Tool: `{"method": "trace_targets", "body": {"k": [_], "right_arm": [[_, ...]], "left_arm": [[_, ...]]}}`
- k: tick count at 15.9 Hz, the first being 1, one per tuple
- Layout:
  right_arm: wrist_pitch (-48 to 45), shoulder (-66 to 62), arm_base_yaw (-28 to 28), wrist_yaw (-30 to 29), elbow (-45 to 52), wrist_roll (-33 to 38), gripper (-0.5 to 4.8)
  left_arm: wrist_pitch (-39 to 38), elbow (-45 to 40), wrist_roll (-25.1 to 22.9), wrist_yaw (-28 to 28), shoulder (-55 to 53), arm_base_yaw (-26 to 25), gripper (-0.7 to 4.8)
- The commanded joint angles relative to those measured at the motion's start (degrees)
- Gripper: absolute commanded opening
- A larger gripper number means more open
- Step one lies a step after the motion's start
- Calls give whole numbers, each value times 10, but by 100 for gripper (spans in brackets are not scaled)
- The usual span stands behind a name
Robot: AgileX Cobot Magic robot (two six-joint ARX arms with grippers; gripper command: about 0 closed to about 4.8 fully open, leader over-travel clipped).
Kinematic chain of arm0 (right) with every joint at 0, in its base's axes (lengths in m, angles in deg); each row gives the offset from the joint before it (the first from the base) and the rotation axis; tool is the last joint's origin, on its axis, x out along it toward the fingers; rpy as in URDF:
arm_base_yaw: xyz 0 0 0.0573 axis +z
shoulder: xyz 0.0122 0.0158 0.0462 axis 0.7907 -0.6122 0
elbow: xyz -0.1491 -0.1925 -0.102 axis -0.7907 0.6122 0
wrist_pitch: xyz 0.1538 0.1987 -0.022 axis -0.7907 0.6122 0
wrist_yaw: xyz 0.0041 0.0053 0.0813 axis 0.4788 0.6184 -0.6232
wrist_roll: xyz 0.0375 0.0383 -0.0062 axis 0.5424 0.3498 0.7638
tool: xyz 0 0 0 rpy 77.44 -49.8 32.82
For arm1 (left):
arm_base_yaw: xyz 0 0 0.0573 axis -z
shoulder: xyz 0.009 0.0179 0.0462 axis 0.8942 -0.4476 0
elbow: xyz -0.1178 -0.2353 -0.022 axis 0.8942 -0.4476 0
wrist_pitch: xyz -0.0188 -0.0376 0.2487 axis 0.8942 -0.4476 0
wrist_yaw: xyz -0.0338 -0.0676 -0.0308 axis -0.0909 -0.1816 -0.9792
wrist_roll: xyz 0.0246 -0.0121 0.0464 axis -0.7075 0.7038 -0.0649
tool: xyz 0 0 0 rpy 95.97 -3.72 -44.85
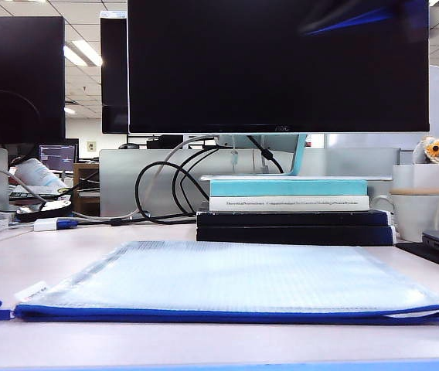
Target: Pick up the transparent plastic file bag with a blue zipper and close its zipper.
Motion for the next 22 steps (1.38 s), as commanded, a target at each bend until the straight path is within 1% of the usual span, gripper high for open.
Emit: {"method": "trace_targets", "body": {"k": [1,2,5,6,7,8,10,11,12,13,14,16,17,18,20,21,22], "right_arm": [[19,-69,52,-7,-44,-26,1],[25,-91,70,-7,-57,-29,0],[30,-140,101,-7,-84,-39,0],[105,-201,144,-6,-143,-81,0],[115,-210,151,-4,-153,-89,0],[130,-252,188,19,-189,-103,0],[129,-276,209,21,-202,-104,3],[130,-290,219,21,-205,-112,38],[129,-299,227,22,-205,-118,72],[129,-312,234,22,-205,-119,79],[128,-329,241,21,-205,-120,79],[113,-363,254,17,-205,-119,81],[109,-369,258,13,-205,-119,82],[84,-399,284,11,-206,-119,82],[84,-423,310,12,-227,-119,81],[98,-484,340,73,-292,-137,86],[106,-497,340,76,-305,-137,87]], "left_arm": [[-74,19,-23,-2,0,0,-3],[-109,29,-37,-3,-2,0,-3],[-178,57,-41,-3,-2,0,-2],[-241,107,-41,-3,-11,0,-2],[-255,116,-41,-1,-16,0,-2],[-306,131,-34,12,-39,0,-2],[-344,131,-28,12,-59,0,-1],[-355,131,-25,11,-67,0,-1],[-358,131,-11,3,-72,0,-1],[-362,131,-2,-28,-74,0,-1],[-378,132,7,-67,-77,0,12],[-418,134,22,-90,-80,0,59],[-424,134,21,-91,-80,0,59],[-441,134,21,-94,-79,0,58],[-440,134,19,-104,-79,0,51],[-436,135,19,-102,-79,0,51],[-435,135,19,-102,-79,0,51]]}}
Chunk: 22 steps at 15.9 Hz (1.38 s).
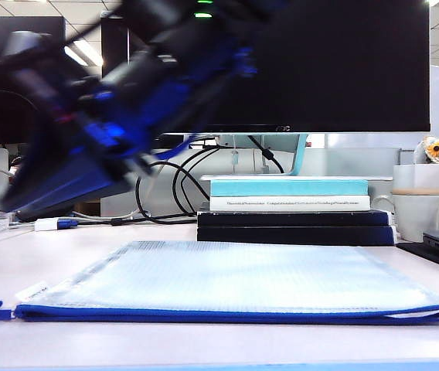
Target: Pick up the transparent plastic file bag with a blue zipper and close its zipper.
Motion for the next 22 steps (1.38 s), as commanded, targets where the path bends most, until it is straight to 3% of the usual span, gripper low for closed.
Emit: {"method": "trace_targets", "body": {"k": [1,6,10,20,21,22], "right_arm": [[23,-46,2,25,-43,-10,111],[-3,-98,22,26,-48,-19,118],[-12,-100,42,85,-48,-39,118],[-28,-118,58,125,-47,-42,117],[-27,-119,64,143,-47,-42,78],[-28,-122,70,155,-47,-43,0]], "left_arm": [[10,3,-7,-2,0,0,51],[28,3,-9,-25,0,0,51],[31,3,-9,-30,0,0,51],[34,3,-9,-30,0,0,51],[36,3,-9,-30,0,0,51],[36,3,-9,-30,0,0,51]]}}
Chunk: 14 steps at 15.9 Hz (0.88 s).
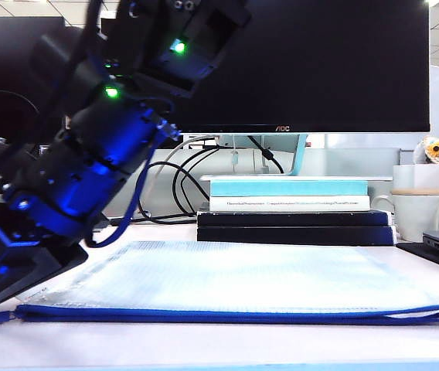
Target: Pick up the transparent plastic file bag with a blue zipper and close its zipper.
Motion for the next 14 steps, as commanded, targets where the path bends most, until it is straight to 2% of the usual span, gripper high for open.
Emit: {"method": "trace_targets", "body": {"k": [1,4,5,6,7,8,10,11,14], "right_arm": [[4,-6,11,40,0,-2,-6],[5,-7,12,72,0,-2,-6],[7,3,9,82,0,-2,-6],[7,20,3,106,0,-2,-6],[12,35,-4,119,0,-2,-6],[20,48,-11,118,0,-2,-6],[33,74,-24,118,0,-2,-6],[41,95,-32,118,0,-2,-6],[68,147,-40,117,0,-2,-6]], "left_arm": [[6,3,-2,-4,0,0,51],[29,3,-2,6,0,0,52],[45,3,-2,23,2,0,52],[76,3,1,68,9,0,53],[102,3,7,102,19,0,69],[122,3,9,117,30,0,108],[147,3,8,110,52,0,158],[155,3,-4,94,64,0,158],[145,2,-77,14,68,0,158]]}}
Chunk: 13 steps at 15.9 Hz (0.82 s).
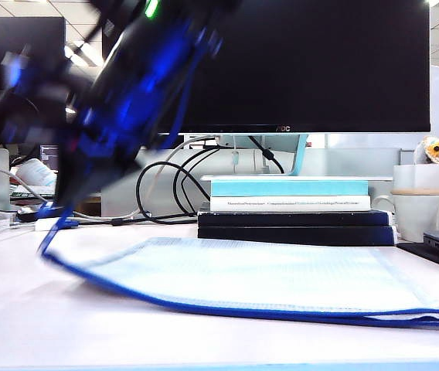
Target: Pick up the transparent plastic file bag with a blue zipper and close its zipper.
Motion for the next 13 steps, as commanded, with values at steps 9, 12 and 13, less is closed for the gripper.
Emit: {"method": "trace_targets", "body": {"k": [9,12,13], "right_arm": [[169,305,0,-79,-3,14,-6],[169,332,0,-83,-3,15,-6],[168,330,-1,-83,-3,15,-6]], "left_arm": [[3,-8,-240,-323,-39,1,257],[11,-8,-244,-416,-110,1,257],[11,-8,-245,-488,-148,2,257]]}}
